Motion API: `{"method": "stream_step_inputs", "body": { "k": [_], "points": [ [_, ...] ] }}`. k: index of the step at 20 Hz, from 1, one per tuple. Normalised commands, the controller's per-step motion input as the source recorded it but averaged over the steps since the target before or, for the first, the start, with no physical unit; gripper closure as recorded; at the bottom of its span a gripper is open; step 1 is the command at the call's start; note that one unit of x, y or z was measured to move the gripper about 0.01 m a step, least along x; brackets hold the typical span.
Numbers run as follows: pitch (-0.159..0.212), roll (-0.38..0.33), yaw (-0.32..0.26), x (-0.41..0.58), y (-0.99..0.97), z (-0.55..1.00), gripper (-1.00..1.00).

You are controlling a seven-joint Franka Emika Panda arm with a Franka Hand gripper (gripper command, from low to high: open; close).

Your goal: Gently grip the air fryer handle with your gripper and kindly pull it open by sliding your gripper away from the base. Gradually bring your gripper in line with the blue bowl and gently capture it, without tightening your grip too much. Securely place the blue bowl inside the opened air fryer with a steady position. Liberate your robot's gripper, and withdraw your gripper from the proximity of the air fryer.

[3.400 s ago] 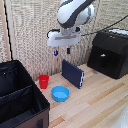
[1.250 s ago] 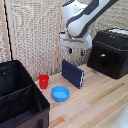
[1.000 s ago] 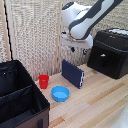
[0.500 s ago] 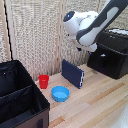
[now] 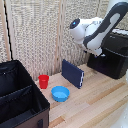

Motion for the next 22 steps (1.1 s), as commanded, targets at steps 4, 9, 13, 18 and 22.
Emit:
{"method": "stream_step_inputs", "body": {
  "k": [4,9,13,18,22],
  "points": [
    [-0.068,-0.022,0.151,-0.047,-0.65,-0.09,-1.00],
    [-0.035,-0.011,0.139,-0.075,-0.62,-0.15,-1.00],
    [0.000,-0.024,0.111,-0.129,-0.59,-0.18,-1.00],
    [0.020,-0.049,0.110,-0.102,-0.56,-0.16,-1.00],
    [0.032,-0.051,0.126,-0.003,-0.50,-0.16,-1.00]
  ]
}}
